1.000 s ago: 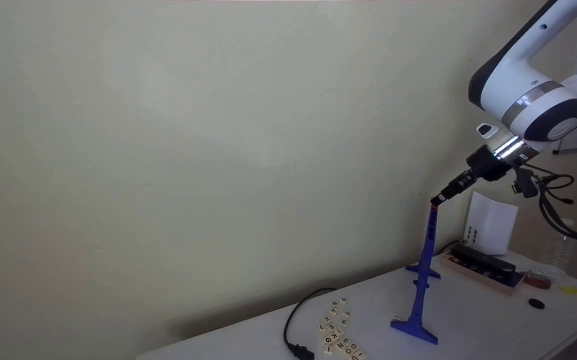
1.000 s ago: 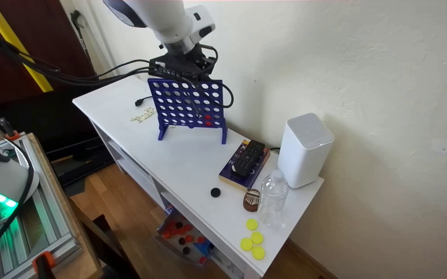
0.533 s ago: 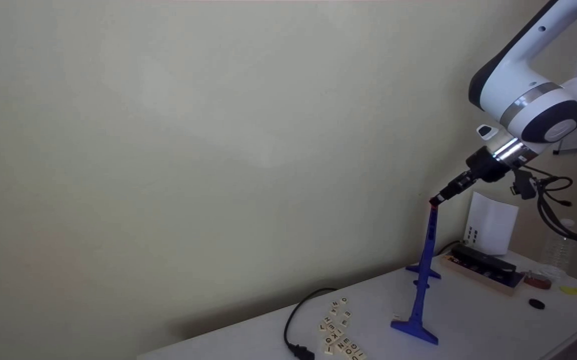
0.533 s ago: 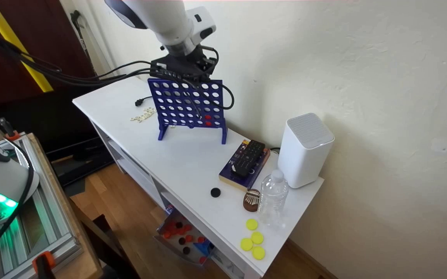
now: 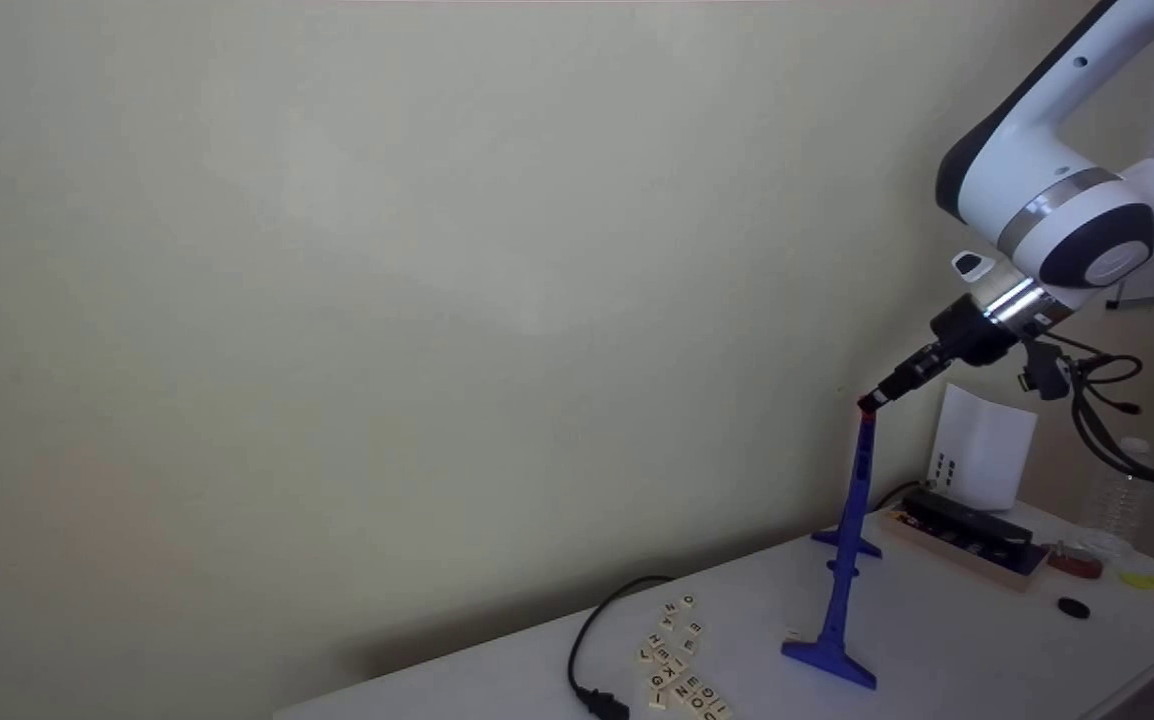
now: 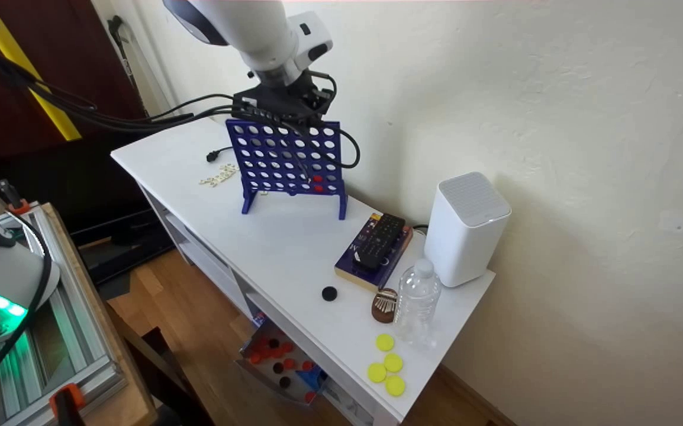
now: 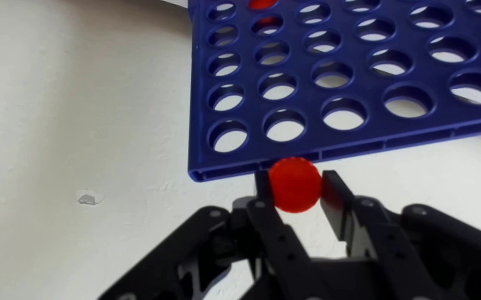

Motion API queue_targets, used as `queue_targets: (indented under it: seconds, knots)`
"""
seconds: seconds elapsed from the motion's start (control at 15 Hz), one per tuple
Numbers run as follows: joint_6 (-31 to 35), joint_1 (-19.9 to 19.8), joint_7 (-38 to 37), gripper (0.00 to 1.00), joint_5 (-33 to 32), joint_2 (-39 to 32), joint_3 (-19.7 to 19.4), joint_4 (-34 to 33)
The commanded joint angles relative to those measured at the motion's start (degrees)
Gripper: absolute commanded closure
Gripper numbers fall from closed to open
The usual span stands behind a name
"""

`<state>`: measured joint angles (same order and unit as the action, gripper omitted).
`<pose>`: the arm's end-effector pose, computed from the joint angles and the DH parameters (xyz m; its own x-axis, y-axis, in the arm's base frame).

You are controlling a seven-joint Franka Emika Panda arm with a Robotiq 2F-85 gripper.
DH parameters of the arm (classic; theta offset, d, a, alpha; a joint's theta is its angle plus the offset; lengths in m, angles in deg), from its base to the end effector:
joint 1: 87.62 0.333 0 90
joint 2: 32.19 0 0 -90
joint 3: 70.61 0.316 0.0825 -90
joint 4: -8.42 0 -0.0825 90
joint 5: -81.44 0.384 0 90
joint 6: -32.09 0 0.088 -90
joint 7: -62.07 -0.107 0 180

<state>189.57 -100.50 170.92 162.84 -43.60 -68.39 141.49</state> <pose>0.4993 -0.1343 0.2572 0.7221 0.3030 0.6219 0.4154 -0.9088 -0.0396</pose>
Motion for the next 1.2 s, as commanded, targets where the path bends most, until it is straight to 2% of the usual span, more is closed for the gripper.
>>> queue_targets:
  seconds: [0.0,1.13]
  knots:
    - [-0.7,-0.6,3.0,0.91,2.4,-1.1,0.1,-1.1]
    - [0.7,0.2,2.0,0.91,0.5,-1.7,0.1,-0.2]
